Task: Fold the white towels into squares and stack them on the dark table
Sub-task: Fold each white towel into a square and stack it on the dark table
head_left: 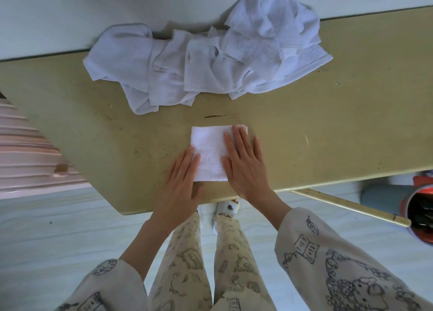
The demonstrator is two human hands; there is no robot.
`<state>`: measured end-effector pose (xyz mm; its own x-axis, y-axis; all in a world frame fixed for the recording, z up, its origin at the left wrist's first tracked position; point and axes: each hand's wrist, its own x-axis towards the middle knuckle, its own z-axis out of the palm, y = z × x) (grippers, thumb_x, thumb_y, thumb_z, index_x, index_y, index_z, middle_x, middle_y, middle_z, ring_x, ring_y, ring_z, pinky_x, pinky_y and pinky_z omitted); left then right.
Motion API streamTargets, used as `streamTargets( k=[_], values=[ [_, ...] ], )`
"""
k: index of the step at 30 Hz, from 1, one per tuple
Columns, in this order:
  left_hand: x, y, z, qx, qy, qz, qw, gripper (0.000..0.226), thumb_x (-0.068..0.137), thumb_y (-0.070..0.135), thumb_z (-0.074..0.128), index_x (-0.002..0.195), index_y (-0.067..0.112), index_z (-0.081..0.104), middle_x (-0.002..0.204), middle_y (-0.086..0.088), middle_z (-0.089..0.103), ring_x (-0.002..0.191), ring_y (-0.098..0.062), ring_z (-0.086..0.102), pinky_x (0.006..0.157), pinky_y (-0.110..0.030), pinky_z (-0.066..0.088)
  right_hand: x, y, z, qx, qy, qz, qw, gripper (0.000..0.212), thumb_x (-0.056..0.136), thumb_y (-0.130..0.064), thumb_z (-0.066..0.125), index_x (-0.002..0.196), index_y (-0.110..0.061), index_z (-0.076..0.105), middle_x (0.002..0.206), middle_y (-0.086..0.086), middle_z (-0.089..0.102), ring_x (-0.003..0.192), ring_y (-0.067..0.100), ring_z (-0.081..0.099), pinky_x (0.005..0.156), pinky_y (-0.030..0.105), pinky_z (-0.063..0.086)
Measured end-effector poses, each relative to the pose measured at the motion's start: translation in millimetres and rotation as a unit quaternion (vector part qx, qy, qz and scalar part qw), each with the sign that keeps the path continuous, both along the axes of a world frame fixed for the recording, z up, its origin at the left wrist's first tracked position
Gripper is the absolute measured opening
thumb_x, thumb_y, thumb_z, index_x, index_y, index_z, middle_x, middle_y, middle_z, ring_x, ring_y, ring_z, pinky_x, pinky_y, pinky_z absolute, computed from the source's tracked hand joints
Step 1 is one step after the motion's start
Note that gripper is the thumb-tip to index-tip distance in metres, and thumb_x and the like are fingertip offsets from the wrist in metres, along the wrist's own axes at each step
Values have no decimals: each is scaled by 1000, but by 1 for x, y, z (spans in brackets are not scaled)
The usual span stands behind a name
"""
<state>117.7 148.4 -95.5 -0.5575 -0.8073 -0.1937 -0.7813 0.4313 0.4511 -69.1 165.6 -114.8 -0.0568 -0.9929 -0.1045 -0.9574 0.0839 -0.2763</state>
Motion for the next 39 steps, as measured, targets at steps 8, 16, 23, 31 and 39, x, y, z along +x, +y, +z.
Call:
streamTargets(
  k=[8, 16, 23, 31, 39],
  values=[
    [-19, 3, -6, -30, -4, 4, 1000, 59, 86, 20, 37, 143, 10, 26, 153, -9, 21, 142, -19, 14, 114, -40, 14, -7, 14, 0, 6, 11, 29, 999, 58, 99, -42, 9, 144, -9, 26, 152, 15, 26, 142, 23, 16, 114, 48, 12],
    [-24, -4, -9, -63, 11, -32, 997, 50, 91, 10, 29, 141, 8, 30, 150, -12, 29, 141, -22, 19, 111, -40, 25, -12, 22, -1, -32, 28, 103, 994, 67, 92, -57, 31, 143, -13, 27, 150, 14, 31, 141, 23, 22, 112, 54, 17],
    [-20, -6, -13, -62, 20, -48, 997, 65, 80, -8, 25, 143, 8, 25, 152, -12, 24, 142, -23, 13, 112, -39, 22, -22, 23, 6, -59, 27, 140, 988, 54, 90, -16, 42, 143, -14, 30, 150, 14, 30, 141, 24, 20, 113, 51, 16],
    [-25, -10, -8, -67, -27, -65, 995, 65, 77, 1, 21, 142, 7, 26, 151, -12, 27, 141, -24, 17, 113, -45, 24, -24, 25, 8, -6, 28, 148, 989, 53, 92, -32, 37, 142, -13, 36, 151, 11, 30, 142, 23, 23, 113, 51, 14],
    [-24, -61, 3, -108, 98, 42, 988, 39, 88, 12, 42, 127, 12, 46, 131, -12, 50, 125, -26, 41, 106, -41, 32, -4, -10, 11, -32, 8, 30, 999, 55, 100, -35, 13, 140, -4, 34, 149, 17, 32, 140, 27, 22, 114, 48, 11]
  ],
)
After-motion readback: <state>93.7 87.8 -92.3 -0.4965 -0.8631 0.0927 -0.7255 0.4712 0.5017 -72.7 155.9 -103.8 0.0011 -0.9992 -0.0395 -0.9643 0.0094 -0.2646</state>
